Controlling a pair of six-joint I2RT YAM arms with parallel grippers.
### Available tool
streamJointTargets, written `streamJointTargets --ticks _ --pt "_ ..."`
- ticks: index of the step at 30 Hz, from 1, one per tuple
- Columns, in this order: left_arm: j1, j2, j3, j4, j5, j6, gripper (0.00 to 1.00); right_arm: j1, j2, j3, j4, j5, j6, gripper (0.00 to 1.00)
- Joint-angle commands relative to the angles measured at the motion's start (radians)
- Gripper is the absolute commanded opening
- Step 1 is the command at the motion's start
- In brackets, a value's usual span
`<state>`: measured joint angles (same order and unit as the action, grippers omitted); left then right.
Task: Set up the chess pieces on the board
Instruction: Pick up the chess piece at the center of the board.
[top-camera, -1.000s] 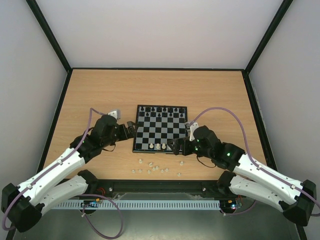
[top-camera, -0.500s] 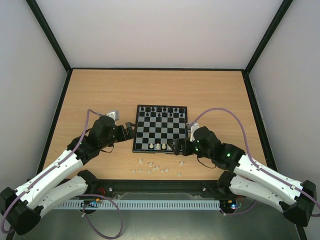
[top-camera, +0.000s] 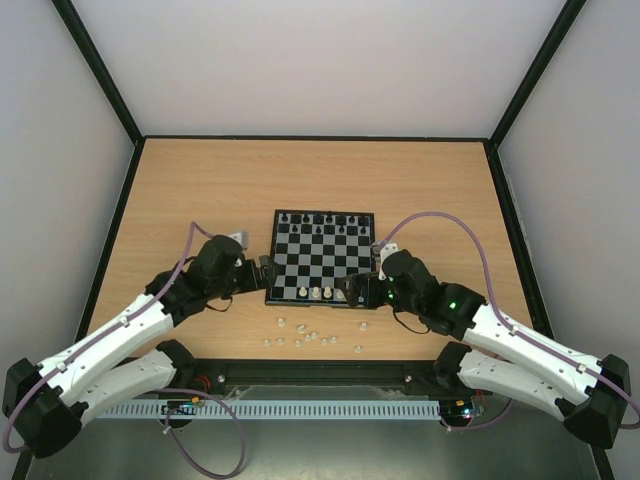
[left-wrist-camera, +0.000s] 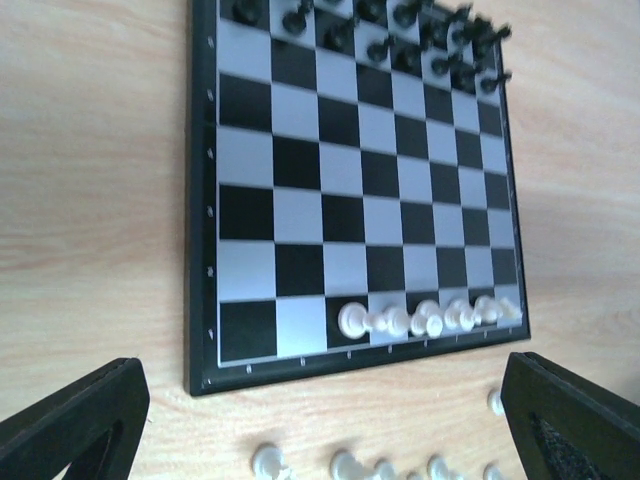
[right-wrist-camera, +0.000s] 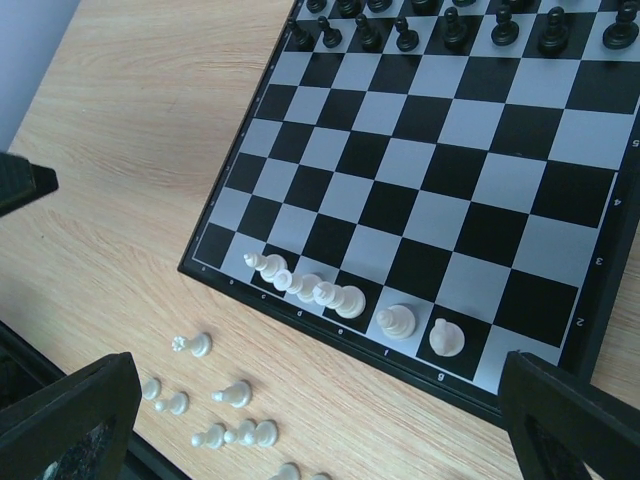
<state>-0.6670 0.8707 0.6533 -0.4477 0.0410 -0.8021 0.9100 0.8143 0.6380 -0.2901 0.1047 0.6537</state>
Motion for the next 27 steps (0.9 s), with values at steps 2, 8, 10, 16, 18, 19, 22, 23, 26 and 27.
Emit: streamJointTargets --ticks 2,8,10,16,18,19,22,23,26,27 --pt "-0.082 0.050 -0.012 -0.067 -0.001 -0.033 0.99 -0.003 -0.004 0.029 -0.041 0.023 -0.042 0.99" --pt "-0.225 0.180 0.038 -0.095 -0.063 -0.015 0.99 -0.003 -0.018 0.034 -0.070 0.021 -0.051 0.99" --pt "-0.280 0.226 0.073 -0.105 -0.090 0.009 0.99 -0.002 -0.029 0.034 -0.075 0.020 -0.047 0.99" --pt "-0.410 0.326 0.159 -0.121 -0.160 0.070 0.99 -0.003 -0.057 0.037 -0.087 0.045 -0.035 0.99" --pt "-0.427 0.349 0.173 -0.119 -0.172 0.088 0.99 -0.003 -0.066 0.037 -0.090 0.051 -0.031 0.99" --pt "-0.435 0.363 0.183 -0.117 -0.173 0.099 0.99 -0.002 -0.069 0.036 -0.093 0.054 -0.029 0.99" --pt "-0.464 0.406 0.210 -0.130 -0.202 0.126 0.99 -0.003 -0.080 0.030 -0.092 0.060 -0.026 1.00" --pt "-0.472 0.418 0.214 -0.133 -0.211 0.136 0.99 -0.003 -0.082 0.031 -0.094 0.062 -0.025 0.99" --pt "-0.490 0.446 0.215 -0.126 -0.220 0.157 0.96 -0.003 -0.086 0.031 -0.097 0.067 -0.024 1.00" --pt "-0.495 0.451 0.214 -0.120 -0.219 0.163 0.94 -0.003 -0.087 0.031 -0.098 0.067 -0.024 1.00"
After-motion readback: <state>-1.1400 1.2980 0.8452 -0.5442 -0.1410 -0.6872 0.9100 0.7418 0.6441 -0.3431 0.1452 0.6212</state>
